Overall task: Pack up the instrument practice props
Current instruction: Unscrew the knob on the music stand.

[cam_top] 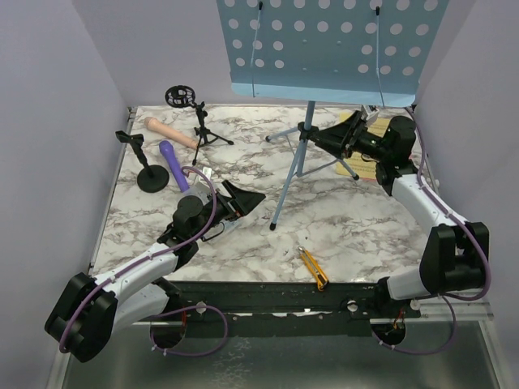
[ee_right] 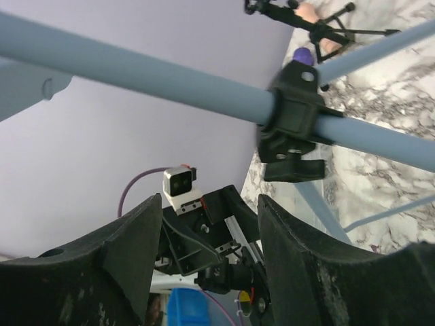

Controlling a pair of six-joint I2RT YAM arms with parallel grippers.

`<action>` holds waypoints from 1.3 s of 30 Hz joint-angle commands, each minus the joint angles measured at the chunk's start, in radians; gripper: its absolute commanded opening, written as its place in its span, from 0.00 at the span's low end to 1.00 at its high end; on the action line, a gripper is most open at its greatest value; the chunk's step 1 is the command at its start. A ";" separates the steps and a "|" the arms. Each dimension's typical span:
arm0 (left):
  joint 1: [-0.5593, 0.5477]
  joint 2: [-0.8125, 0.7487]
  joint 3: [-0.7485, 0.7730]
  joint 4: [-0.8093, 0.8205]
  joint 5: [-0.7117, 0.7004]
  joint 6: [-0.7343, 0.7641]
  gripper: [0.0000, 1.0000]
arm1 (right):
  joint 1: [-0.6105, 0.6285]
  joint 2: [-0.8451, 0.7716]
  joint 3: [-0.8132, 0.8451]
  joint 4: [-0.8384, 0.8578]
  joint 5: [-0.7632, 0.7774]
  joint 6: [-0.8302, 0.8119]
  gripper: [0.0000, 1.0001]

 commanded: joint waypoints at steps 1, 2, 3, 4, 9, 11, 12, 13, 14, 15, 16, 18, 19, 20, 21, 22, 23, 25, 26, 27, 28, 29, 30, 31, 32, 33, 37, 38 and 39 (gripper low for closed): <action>0.004 -0.012 0.008 0.004 -0.006 -0.004 0.99 | 0.001 0.024 -0.005 -0.146 0.084 0.001 0.61; 0.004 -0.012 0.008 0.004 -0.008 -0.004 0.99 | 0.001 0.024 -0.012 -0.151 0.087 0.007 0.61; 0.005 -0.011 0.007 0.004 -0.008 -0.003 0.99 | 0.001 0.021 -0.019 -0.153 0.089 0.012 0.61; 0.004 -0.009 0.009 0.004 -0.008 -0.004 0.99 | 0.001 0.017 -0.026 -0.154 0.090 0.016 0.61; 0.004 0.004 0.016 0.004 -0.007 -0.007 0.99 | 0.001 -0.002 -0.066 -0.132 0.106 0.051 0.60; 0.005 0.007 0.019 0.004 -0.005 -0.010 0.99 | 0.001 0.003 -0.079 -0.131 0.123 0.069 0.59; 0.004 0.009 0.021 0.004 -0.004 -0.011 0.99 | 0.001 0.007 -0.083 -0.123 0.130 0.081 0.58; 0.004 0.011 0.023 0.004 -0.003 -0.012 0.99 | 0.001 0.017 -0.086 -0.114 0.132 0.089 0.58; 0.004 0.010 0.023 0.004 -0.002 -0.014 0.99 | 0.001 0.022 -0.085 -0.104 0.133 0.095 0.57; 0.004 0.009 0.023 0.004 -0.002 -0.013 0.99 | 0.002 0.031 -0.081 -0.093 0.132 0.104 0.57; 0.004 0.007 0.022 0.004 -0.003 -0.015 0.99 | 0.001 0.036 -0.078 -0.075 0.132 0.110 0.57; 0.005 0.005 0.020 0.003 -0.006 -0.018 0.99 | 0.002 0.047 -0.066 -0.055 0.130 0.115 0.56; 0.004 0.004 0.019 0.004 -0.006 -0.019 0.99 | 0.001 0.054 -0.060 -0.048 0.127 0.119 0.56; 0.004 0.004 0.018 0.004 -0.005 -0.020 0.99 | 0.002 0.063 -0.052 -0.042 0.122 0.125 0.56; 0.004 0.003 0.018 0.004 -0.005 -0.019 0.99 | 0.002 0.071 -0.047 -0.036 0.118 0.129 0.55; 0.005 0.003 0.018 0.004 -0.005 -0.019 0.99 | 0.001 0.081 -0.037 -0.032 0.113 0.133 0.53; 0.004 0.004 0.018 0.004 -0.006 -0.019 0.99 | 0.001 0.089 -0.032 -0.031 0.109 0.133 0.53; 0.004 0.002 0.019 0.003 -0.005 -0.018 0.99 | 0.001 0.100 -0.023 -0.023 0.105 0.136 0.52; 0.004 0.000 0.019 0.004 -0.006 -0.018 0.99 | 0.001 0.103 -0.021 -0.017 0.102 0.138 0.52; 0.004 0.000 0.017 0.004 -0.007 -0.016 0.99 | 0.001 0.105 -0.020 -0.009 0.098 0.143 0.52; 0.005 -0.003 0.015 0.004 -0.009 -0.017 0.99 | 0.002 0.106 -0.020 0.001 0.095 0.148 0.52; 0.005 -0.002 0.014 0.004 -0.009 -0.015 0.99 | 0.002 0.105 -0.020 0.015 0.089 0.155 0.52; 0.004 -0.004 0.013 0.004 -0.011 -0.015 0.99 | 0.001 0.106 -0.020 0.029 0.084 0.164 0.52; 0.004 -0.004 0.012 0.004 -0.010 -0.015 0.99 | 0.001 0.104 -0.019 0.046 0.077 0.178 0.52; 0.004 -0.003 0.013 0.005 -0.011 -0.015 0.99 | 0.001 0.105 -0.020 0.062 0.074 0.187 0.53; 0.004 -0.003 0.013 0.004 -0.011 -0.013 0.99 | 0.001 0.105 -0.017 0.068 0.071 0.194 0.53; 0.004 0.000 0.016 0.004 -0.011 -0.013 0.99 | 0.001 0.116 0.002 0.066 0.064 0.197 0.55; 0.004 -0.001 0.017 0.004 -0.012 -0.012 0.99 | 0.001 0.118 0.001 0.064 0.066 0.197 0.55; 0.004 0.001 0.016 0.004 -0.011 -0.012 0.99 | 0.001 0.120 0.003 0.062 0.067 0.196 0.55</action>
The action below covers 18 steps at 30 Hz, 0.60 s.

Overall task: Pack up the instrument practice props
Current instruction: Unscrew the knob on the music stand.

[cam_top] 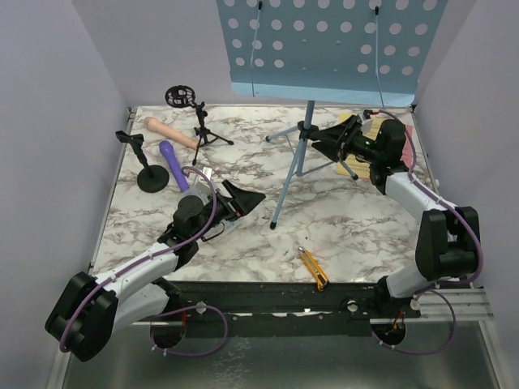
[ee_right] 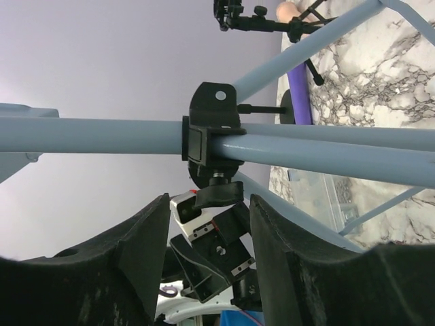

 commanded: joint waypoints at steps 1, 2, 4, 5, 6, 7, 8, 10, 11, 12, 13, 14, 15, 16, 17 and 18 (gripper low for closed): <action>0.004 -0.005 0.016 0.004 -0.011 0.003 0.99 | 0.001 0.021 0.035 0.027 -0.012 0.011 0.54; 0.004 -0.003 0.019 0.004 -0.011 0.003 0.99 | 0.001 0.024 0.039 0.017 -0.008 0.003 0.53; 0.004 -0.003 0.018 0.004 -0.009 0.003 0.99 | 0.000 0.030 0.051 0.007 -0.004 -0.010 0.48; 0.004 -0.004 0.019 0.004 -0.009 0.003 0.99 | 0.001 0.034 0.054 0.011 -0.004 -0.011 0.46; 0.004 -0.005 0.019 0.004 -0.009 0.003 0.99 | 0.001 0.038 0.058 0.011 -0.005 -0.013 0.44; 0.004 -0.006 0.019 0.004 -0.010 0.003 0.99 | 0.000 0.040 0.062 0.011 -0.006 -0.015 0.42; 0.005 -0.009 0.018 0.004 -0.009 0.003 0.99 | 0.001 0.042 0.065 0.010 -0.006 -0.020 0.41; 0.004 -0.011 0.017 0.004 -0.010 0.003 0.99 | 0.001 0.043 0.071 0.006 -0.006 -0.033 0.36; 0.004 -0.012 0.015 0.004 -0.011 0.003 0.99 | 0.001 0.043 0.074 0.001 -0.004 -0.046 0.32; 0.004 -0.012 0.015 0.004 -0.012 0.003 0.99 | 0.001 0.041 0.076 -0.008 -0.003 -0.062 0.29; 0.005 -0.010 0.016 0.004 -0.012 0.003 0.99 | 0.001 0.039 0.078 -0.015 -0.001 -0.078 0.24; 0.005 -0.011 0.016 0.004 -0.011 0.003 0.99 | 0.001 0.037 0.080 -0.021 0.002 -0.097 0.21; 0.004 -0.011 0.016 0.004 -0.011 0.003 0.99 | 0.001 0.034 0.082 -0.030 0.004 -0.119 0.16; 0.004 -0.011 0.015 0.004 -0.011 0.002 0.99 | 0.001 0.030 0.088 -0.041 0.007 -0.154 0.12; 0.004 -0.010 0.015 0.004 -0.010 0.003 0.99 | 0.002 0.024 0.096 -0.059 0.011 -0.191 0.09; 0.005 -0.011 0.016 0.004 -0.011 0.003 0.99 | 0.002 0.017 0.105 -0.077 0.020 -0.245 0.06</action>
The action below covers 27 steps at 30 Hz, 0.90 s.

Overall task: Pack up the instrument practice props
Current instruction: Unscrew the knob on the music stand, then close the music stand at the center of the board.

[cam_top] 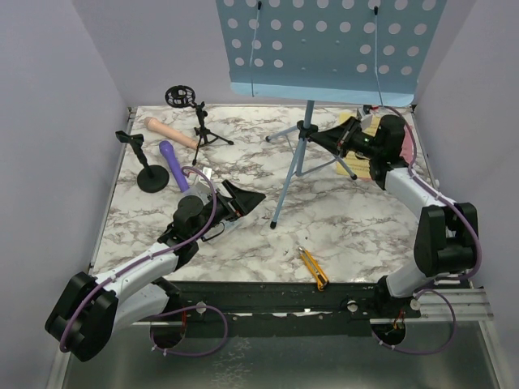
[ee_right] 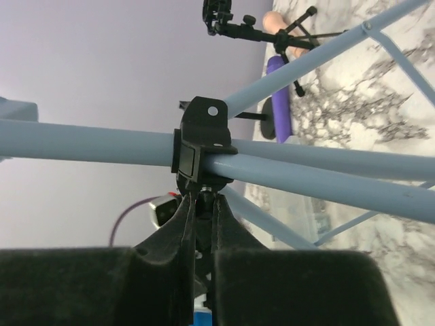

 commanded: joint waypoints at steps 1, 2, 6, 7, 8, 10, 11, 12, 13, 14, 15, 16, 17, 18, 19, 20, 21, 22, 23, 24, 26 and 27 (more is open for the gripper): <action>0.004 -0.012 0.013 0.004 -0.011 0.003 0.99 | 0.005 -0.022 0.068 -0.073 0.030 -0.208 0.05; 0.004 -0.012 0.013 0.004 -0.011 0.003 0.99 | 0.009 -0.030 0.081 -0.093 0.044 -0.282 0.05; 0.004 -0.012 0.015 0.004 0.001 0.018 0.99 | 0.042 -0.058 0.111 -0.125 0.063 -0.552 0.11; 0.005 -0.012 0.019 0.004 0.010 0.030 0.99 | 0.049 -0.060 0.119 -0.125 0.039 -0.614 0.17; 0.004 -0.012 0.023 0.004 0.019 0.045 0.99 | 0.051 -0.062 0.128 -0.133 0.021 -0.662 0.25; 0.004 -0.012 0.035 0.004 0.041 0.085 0.99 | 0.053 -0.071 0.150 -0.168 -0.015 -0.735 0.42; 0.004 -0.012 0.043 0.004 0.051 0.108 0.99 | 0.053 -0.080 0.162 -0.199 -0.022 -0.773 0.49; 0.004 -0.011 0.048 0.004 0.060 0.134 0.99 | 0.052 -0.096 0.168 -0.223 -0.019 -0.817 0.57; 0.004 -0.010 0.054 0.004 0.069 0.157 0.99 | 0.052 -0.113 0.163 -0.240 -0.018 -0.845 0.62; 0.004 -0.008 0.059 0.004 0.076 0.183 0.99 | 0.052 -0.135 0.154 -0.250 -0.015 -0.881 0.66; 0.004 -0.004 0.066 0.003 0.081 0.204 0.99 | 0.051 -0.151 0.145 -0.265 -0.008 -0.907 0.70; 0.005 0.001 0.073 0.004 0.087 0.228 0.99 | 0.052 -0.172 0.130 -0.274 -0.006 -0.931 0.73; 0.004 0.007 0.081 0.004 0.093 0.248 0.99 | 0.051 -0.192 0.113 -0.275 -0.009 -0.948 0.76; 0.005 0.015 0.089 0.006 0.099 0.273 0.99 | 0.049 -0.206 0.087 -0.268 -0.014 -0.962 0.79; 0.004 0.028 0.100 0.006 0.106 0.292 0.99 | 0.043 -0.224 0.064 -0.256 -0.025 -0.971 0.82; 0.004 0.038 0.110 0.006 0.113 0.315 0.99 | 0.036 -0.237 0.034 -0.235 -0.050 -0.981 0.83; 0.004 0.052 0.124 0.008 0.122 0.338 0.99 | 0.024 -0.250 0.009 -0.220 -0.074 -0.994 0.84; 0.004 0.066 0.140 0.010 0.129 0.357 0.99 | 0.014 -0.258 -0.007 -0.208 -0.100 -1.007 0.85; 0.004 0.083 0.154 0.013 0.138 0.378 0.99 | 0.000 -0.267 -0.024 -0.198 -0.129 -1.033 0.86; 0.005 0.097 0.172 0.015 0.147 0.396 0.99 | -0.010 -0.271 -0.033 -0.195 -0.160 -1.062 0.86; 0.003 0.134 0.203 0.022 0.163 0.423 0.99 | -0.031 -0.274 -0.045 -0.200 -0.184 -1.121 0.88; 0.003 0.151 0.216 0.025 0.168 0.432 0.99 | -0.042 -0.271 -0.050 -0.205 -0.191 -1.152 0.88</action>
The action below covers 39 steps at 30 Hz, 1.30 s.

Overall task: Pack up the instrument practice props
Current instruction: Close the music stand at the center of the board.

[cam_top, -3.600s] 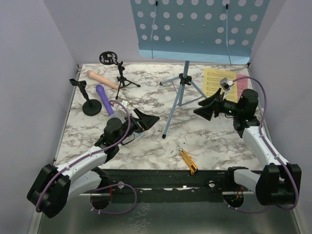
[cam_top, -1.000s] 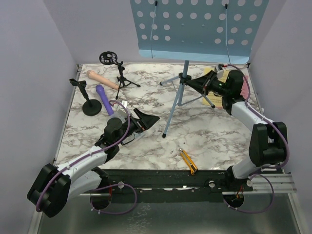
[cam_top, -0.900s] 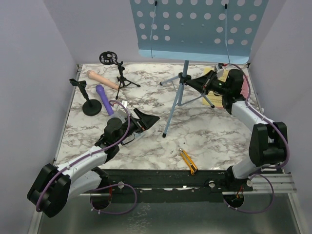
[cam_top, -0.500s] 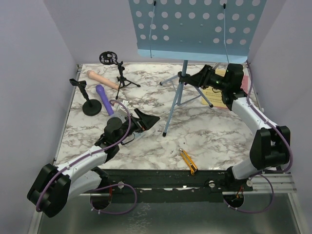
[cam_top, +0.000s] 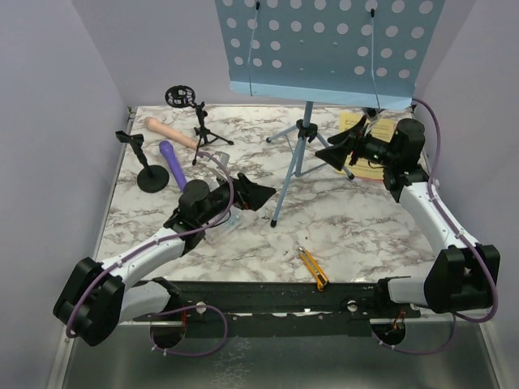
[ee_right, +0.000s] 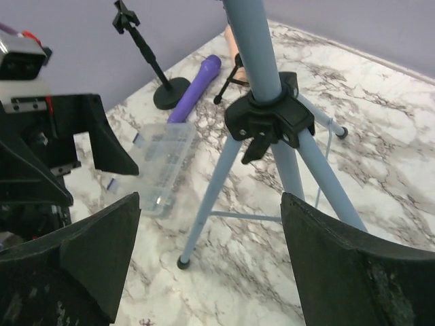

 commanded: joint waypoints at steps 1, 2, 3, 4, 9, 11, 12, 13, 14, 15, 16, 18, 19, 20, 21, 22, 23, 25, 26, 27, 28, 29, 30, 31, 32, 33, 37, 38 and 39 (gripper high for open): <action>0.003 0.076 0.087 0.028 0.073 0.121 0.99 | -0.043 -0.001 -0.033 0.005 -0.097 -0.177 0.88; 0.001 0.091 0.100 0.032 0.080 0.127 0.99 | -0.050 0.004 -0.040 0.005 -0.101 -0.201 0.88; 0.000 0.108 0.116 0.034 0.082 0.132 0.99 | -0.056 0.010 -0.050 0.010 -0.109 -0.223 0.88; 0.000 0.121 0.125 0.037 0.083 0.136 0.99 | -0.058 0.015 -0.061 0.025 -0.120 -0.240 0.88; -0.008 0.197 0.161 0.070 0.084 0.166 0.98 | -0.067 0.042 -0.129 0.156 -0.174 -0.366 0.88; -0.014 0.230 0.174 0.089 0.085 0.179 0.98 | -0.073 0.068 -0.137 0.196 -0.175 -0.405 0.88; -0.017 0.249 0.185 0.094 0.084 0.183 0.97 | -0.074 0.084 -0.136 0.206 -0.171 -0.418 0.88; -0.020 0.264 0.195 0.096 0.084 0.191 0.97 | -0.076 0.099 -0.130 0.210 -0.168 -0.435 0.88; -0.024 0.281 0.207 0.098 0.083 0.197 0.96 | -0.079 0.112 -0.125 0.202 -0.164 -0.453 0.88; -0.028 0.294 0.216 0.100 0.078 0.201 0.96 | -0.080 0.119 -0.123 0.192 -0.155 -0.474 0.88; -0.031 0.310 0.226 0.101 0.075 0.209 0.95 | -0.081 0.121 -0.126 0.191 -0.146 -0.489 0.88; -0.038 0.339 0.245 0.101 0.061 0.225 0.95 | -0.081 0.123 -0.139 0.200 -0.128 -0.513 0.88; -0.041 0.352 0.253 0.101 0.052 0.232 0.95 | -0.081 0.126 -0.145 0.201 -0.124 -0.527 0.88; -0.043 0.370 0.264 0.103 0.041 0.243 0.95 | -0.079 0.130 -0.149 0.203 -0.120 -0.537 0.88; -0.046 0.385 0.276 0.103 0.032 0.253 0.95 | -0.081 0.138 -0.150 0.202 -0.115 -0.546 0.88; -0.046 0.401 0.285 0.102 0.023 0.263 0.94 | -0.081 0.144 -0.149 0.200 -0.109 -0.559 0.88; -0.046 0.420 0.297 0.103 0.017 0.267 0.94 | -0.081 0.152 -0.151 0.197 -0.101 -0.572 0.88; -0.047 0.450 0.320 0.102 0.012 0.270 0.92 | -0.081 0.162 -0.148 0.187 -0.079 -0.601 0.88; -0.049 0.465 0.331 0.101 0.011 0.268 0.91 | -0.080 0.168 -0.146 0.186 -0.064 -0.611 0.88; -0.050 0.480 0.342 0.101 0.011 0.263 0.90 | -0.081 0.174 -0.144 0.188 -0.054 -0.618 0.88; -0.053 0.495 0.353 0.101 0.006 0.258 0.90 | -0.081 0.181 -0.143 0.195 -0.046 -0.622 0.88; -0.056 0.511 0.365 0.101 0.003 0.248 0.90 | -0.094 0.186 -0.141 0.207 -0.039 -0.622 0.87; -0.058 0.526 0.375 0.101 0.000 0.238 0.89 | -0.096 0.193 -0.139 0.215 -0.034 -0.621 0.87; -0.064 0.536 0.384 0.101 -0.007 0.233 0.89 | -0.097 0.199 -0.138 0.222 -0.031 -0.618 0.87; -0.068 0.544 0.391 0.101 -0.015 0.232 0.88 | -0.096 0.205 -0.136 0.228 -0.030 -0.616 0.86; -0.074 0.550 0.396 0.100 -0.027 0.233 0.86 | -0.096 0.213 -0.136 0.234 -0.028 -0.615 0.84; -0.095 0.562 0.402 0.093 -0.081 0.254 0.80 | -0.085 0.232 -0.144 0.265 -0.003 -0.629 0.78; -0.098 0.563 0.404 0.090 -0.095 0.259 0.78 | -0.069 0.235 -0.146 0.273 0.014 -0.636 0.76; -0.103 0.564 0.407 0.086 -0.105 0.263 0.76 | -0.061 0.239 -0.146 0.280 0.028 -0.649 0.74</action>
